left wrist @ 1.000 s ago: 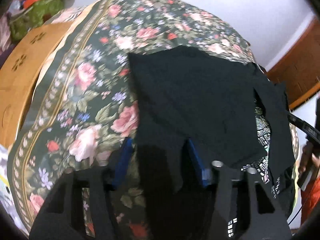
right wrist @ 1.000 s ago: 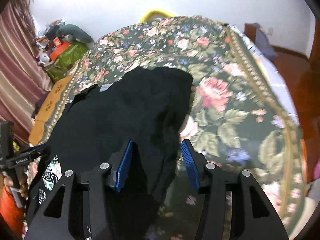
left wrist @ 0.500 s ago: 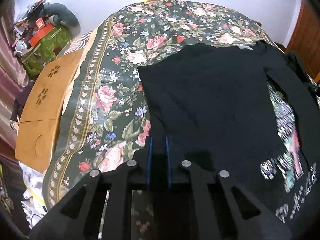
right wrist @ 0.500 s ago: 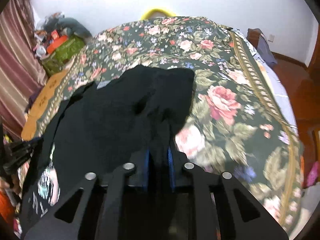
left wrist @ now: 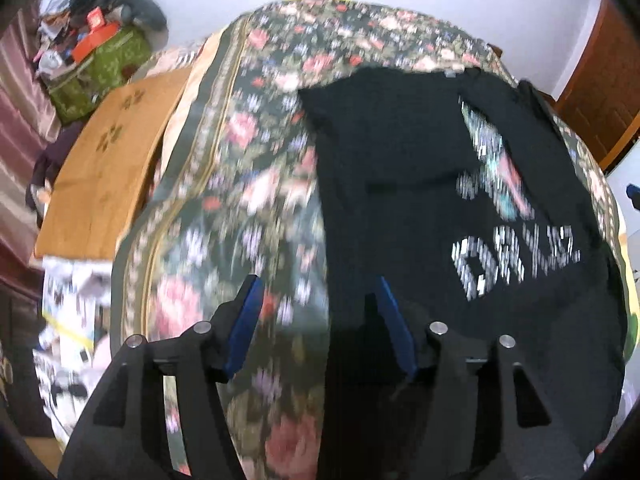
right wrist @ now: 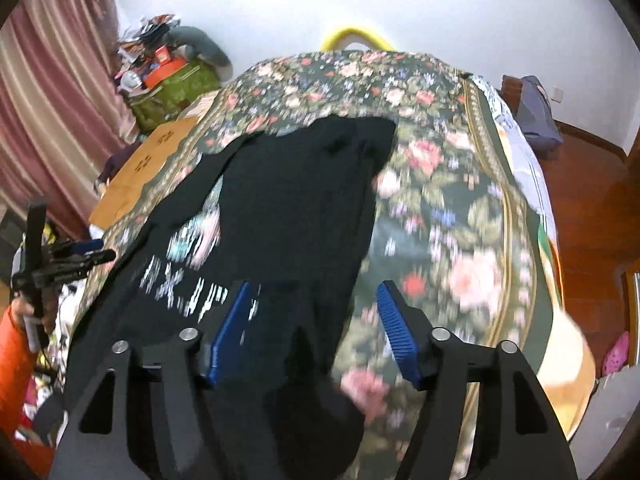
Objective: Fold small clothes
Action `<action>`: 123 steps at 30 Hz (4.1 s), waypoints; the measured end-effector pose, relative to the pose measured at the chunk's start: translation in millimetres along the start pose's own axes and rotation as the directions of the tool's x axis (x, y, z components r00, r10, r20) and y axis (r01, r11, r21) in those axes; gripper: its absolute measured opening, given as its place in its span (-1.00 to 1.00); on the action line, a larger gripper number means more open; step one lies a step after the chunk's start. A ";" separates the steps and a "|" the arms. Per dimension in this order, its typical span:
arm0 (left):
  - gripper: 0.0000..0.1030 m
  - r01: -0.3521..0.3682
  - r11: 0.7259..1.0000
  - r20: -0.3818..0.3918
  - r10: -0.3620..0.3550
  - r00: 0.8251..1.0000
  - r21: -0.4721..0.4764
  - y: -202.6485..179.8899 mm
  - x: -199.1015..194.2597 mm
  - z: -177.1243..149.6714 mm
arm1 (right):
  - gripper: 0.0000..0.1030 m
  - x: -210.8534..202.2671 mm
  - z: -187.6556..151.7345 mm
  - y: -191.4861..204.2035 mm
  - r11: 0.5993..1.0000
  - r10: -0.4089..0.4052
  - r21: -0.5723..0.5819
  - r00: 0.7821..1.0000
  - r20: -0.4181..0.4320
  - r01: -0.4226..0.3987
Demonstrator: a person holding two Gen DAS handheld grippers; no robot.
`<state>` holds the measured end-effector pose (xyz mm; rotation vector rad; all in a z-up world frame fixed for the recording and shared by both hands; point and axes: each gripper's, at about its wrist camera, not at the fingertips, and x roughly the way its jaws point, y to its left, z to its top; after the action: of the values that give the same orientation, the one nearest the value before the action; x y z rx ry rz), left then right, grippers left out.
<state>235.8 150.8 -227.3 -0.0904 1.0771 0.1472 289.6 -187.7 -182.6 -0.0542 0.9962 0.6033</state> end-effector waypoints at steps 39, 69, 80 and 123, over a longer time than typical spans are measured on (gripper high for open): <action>-0.01 -0.009 0.999 -0.036 0.007 0.999 -0.050 24.1 -20.8 -63.0 | -0.02 19.1 -74.6 -3.3 0.999 0.019 0.040 0.991 -0.130 -0.014; -0.97 0.124 0.988 0.115 -0.114 0.987 -0.089 8.9 -122.8 -107.8 | -0.91 -31.8 -107.6 24.7 0.987 0.156 0.029 0.987 0.031 -0.156; -0.97 0.119 0.993 0.436 -0.106 0.894 -0.004 -14.3 -239.3 -37.6 | -0.91 -132.9 -26.4 50.7 0.990 0.131 -0.096 0.942 0.309 -0.106; 0.08 -0.052 0.991 0.156 0.071 0.985 -0.124 50.0 23.9 105.9 | -0.20 22.6 85.4 -53.0 0.996 -0.084 -0.018 0.979 0.183 0.089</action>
<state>330.8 217.2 -198.4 -0.1504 0.9105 0.2705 390.8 -195.3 -165.1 -0.0640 0.8042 0.5314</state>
